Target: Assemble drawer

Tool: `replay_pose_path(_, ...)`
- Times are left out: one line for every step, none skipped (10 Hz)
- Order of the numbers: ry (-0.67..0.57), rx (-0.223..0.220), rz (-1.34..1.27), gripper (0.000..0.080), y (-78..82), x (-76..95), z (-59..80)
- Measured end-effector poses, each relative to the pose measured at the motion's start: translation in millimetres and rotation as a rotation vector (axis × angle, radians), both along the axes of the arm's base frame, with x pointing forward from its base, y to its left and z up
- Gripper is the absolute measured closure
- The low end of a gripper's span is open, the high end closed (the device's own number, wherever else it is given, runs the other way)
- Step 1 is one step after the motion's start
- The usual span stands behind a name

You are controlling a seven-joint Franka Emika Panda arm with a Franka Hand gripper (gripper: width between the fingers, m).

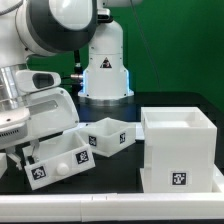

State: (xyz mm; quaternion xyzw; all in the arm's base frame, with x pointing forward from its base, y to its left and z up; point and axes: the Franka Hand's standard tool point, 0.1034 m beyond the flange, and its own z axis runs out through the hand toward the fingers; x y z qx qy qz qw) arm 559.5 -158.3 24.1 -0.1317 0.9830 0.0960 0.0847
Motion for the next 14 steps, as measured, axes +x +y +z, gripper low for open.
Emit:
replay_pose_path(0.0, 0.0, 0.0, 0.0762, 0.0, 0.0, 0.0)
replay_pose_path(0.0, 0.0, 0.0, 0.0762, 0.0, 0.0, 0.0)
replay_pose_path(0.0, 0.0, 0.0, 0.0762, 0.0, 0.0, 0.0)
replay_pose_path(0.0, 0.0, 0.0, 0.0762, 0.0, 0.0, 0.0)
replay_pose_path(0.0, 0.0, 0.0, 0.0762, 0.0, 0.0, 0.0)
replay_pose_path(0.0, 0.0, 0.0, 0.0762, 0.0, 0.0, 0.0)
replay_pose_path(-0.002, -0.001, 0.011, 0.0761, 0.4, 0.2, 0.2)
replay_pose_path(-0.004, -0.001, 0.019, 0.0761, 1.3, 0.4, 0.4)
replay_pose_path(0.002, 0.004, -0.007, 0.0761, 1.8, -0.6, -0.2)
replay_pose_path(0.007, 0.008, -0.031, 0.0761, 3.4, 0.0, 0.0)
replay_pose_path(0.005, 0.005, -0.01, 0.0761, 5.7, 0.6, -0.1)
replay_pose_path(0.002, 0.002, 0.007, 0.0761, 7.0, 0.9, -0.2)
replay_pose_path(0.012, 0.011, -0.044, 0.0761, 7.6, 1.2, -0.1)
replay_pose_path(0.012, 0.011, -0.042, 0.0761, 8.7, 1.6, 0.0)
